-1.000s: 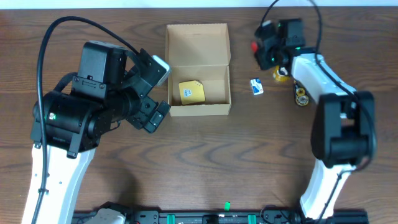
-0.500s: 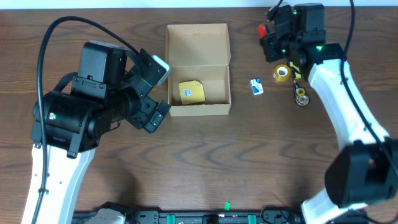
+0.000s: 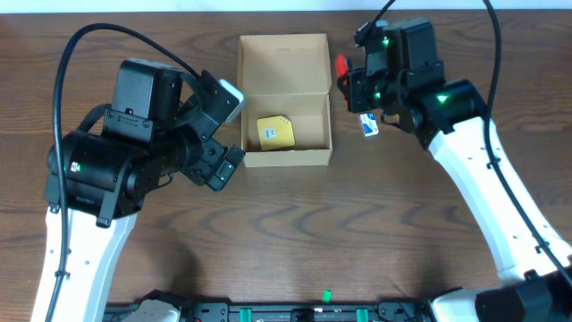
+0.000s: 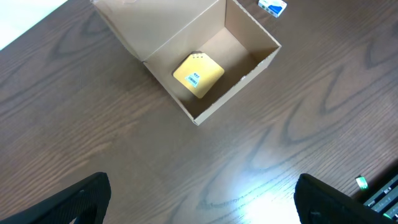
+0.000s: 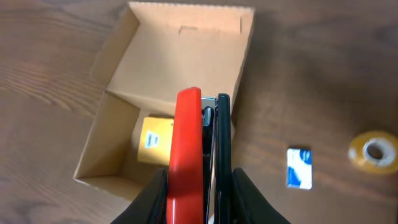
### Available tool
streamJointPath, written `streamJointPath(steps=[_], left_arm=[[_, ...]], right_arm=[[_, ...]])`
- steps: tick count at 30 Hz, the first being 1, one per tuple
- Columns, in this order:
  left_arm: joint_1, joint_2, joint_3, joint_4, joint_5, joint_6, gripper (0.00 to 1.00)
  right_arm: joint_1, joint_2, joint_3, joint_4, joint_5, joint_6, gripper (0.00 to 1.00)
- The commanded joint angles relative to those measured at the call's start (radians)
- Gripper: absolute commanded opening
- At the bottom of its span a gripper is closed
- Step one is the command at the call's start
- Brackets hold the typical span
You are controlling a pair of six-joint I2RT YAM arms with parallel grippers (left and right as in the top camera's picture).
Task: Pack container
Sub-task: 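Lift the red stapler and carry it left over the box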
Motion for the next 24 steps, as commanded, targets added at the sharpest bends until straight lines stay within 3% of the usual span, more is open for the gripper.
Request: streamJointPath(steps=[1, 13, 24], left_arm=[[0.001, 0.002, 0.016, -0.003, -0.006, 0.006, 0.95], [0.001, 0.002, 0.016, -0.003, -0.006, 0.006, 0.95], [0.001, 0.002, 0.016, -0.003, -0.006, 0.006, 0.95]], right_arm=[[0.032, -0.006, 0.018, -0.024, 0.012, 0.082, 0.01], [0.103, -0.003, 0.017, -0.093, 0.109, 0.085, 0.01], [0.123, 0.027, 0.016, -0.140, 0.109, 0.187, 0.01]])
